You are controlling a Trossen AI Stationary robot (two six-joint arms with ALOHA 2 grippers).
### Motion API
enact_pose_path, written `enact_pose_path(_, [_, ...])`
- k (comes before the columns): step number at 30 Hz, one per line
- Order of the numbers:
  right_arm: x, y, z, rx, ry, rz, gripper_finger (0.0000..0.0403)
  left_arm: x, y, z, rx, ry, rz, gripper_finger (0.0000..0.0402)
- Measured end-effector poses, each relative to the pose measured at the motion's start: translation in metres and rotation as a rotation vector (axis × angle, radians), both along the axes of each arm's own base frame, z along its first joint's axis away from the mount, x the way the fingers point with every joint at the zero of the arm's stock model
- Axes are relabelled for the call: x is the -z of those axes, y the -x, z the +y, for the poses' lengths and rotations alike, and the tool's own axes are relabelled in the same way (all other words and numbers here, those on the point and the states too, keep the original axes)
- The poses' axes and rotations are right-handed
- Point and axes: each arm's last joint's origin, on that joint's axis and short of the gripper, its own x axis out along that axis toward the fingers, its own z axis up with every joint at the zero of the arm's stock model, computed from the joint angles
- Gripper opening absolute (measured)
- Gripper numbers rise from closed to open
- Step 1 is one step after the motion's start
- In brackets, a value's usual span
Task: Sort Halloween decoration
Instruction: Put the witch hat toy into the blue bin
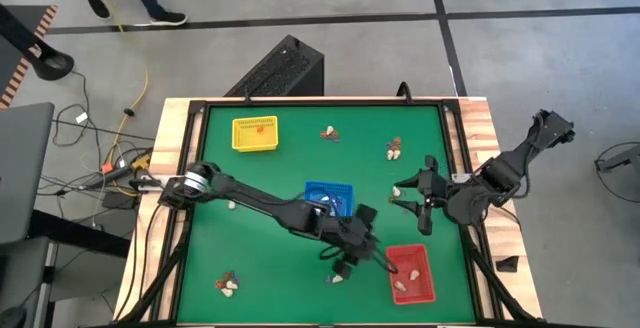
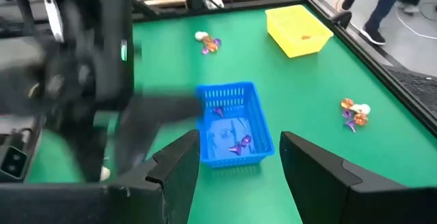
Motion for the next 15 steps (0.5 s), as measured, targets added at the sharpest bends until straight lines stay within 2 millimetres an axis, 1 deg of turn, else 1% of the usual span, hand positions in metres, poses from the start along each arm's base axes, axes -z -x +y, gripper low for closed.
enact_pose_path(2, [0.003, -0.004, 0.0, 0.006, -0.001, 0.022, 0.0234, 0.001, 0.022, 0.003, -0.084, -0.072, 0.132, 0.0172])
enact_pose_path(3, [0.005, -0.006, -0.001, 0.015, -0.019, 0.036, 0.0234, 0.001, 0.033, 0.005, -0.123, -0.104, 0.171, 0.0169])
enact_pose_path(5, [0.01, -0.01, -0.003, 0.046, -0.084, 0.076, 0.0234, -0.005, 0.057, 0.01, -0.215, -0.146, 0.183, 0.0163])
enact_pose_path(6, [0.014, -0.011, -0.005, 0.062, -0.123, 0.113, 0.0234, -0.011, 0.071, 0.012, -0.252, -0.149, 0.161, 0.0159])
enact_pose_path(8, [0.022, -0.011, -0.008, 0.097, -0.207, 0.204, 0.0234, -0.016, 0.098, 0.016, -0.306, -0.144, 0.109, 0.0151])
enact_pose_path(11, [0.035, -0.009, -0.015, 0.196, -0.32, 0.373, 0.0234, -0.017, 0.133, 0.018, -0.326, -0.057, -0.025, 0.0141])
enact_pose_path(15, [0.053, -0.004, -0.025, 0.37, -0.382, 0.578, 0.0234, -0.024, 0.169, 0.025, -0.287, 0.071, -0.314, 0.0134])
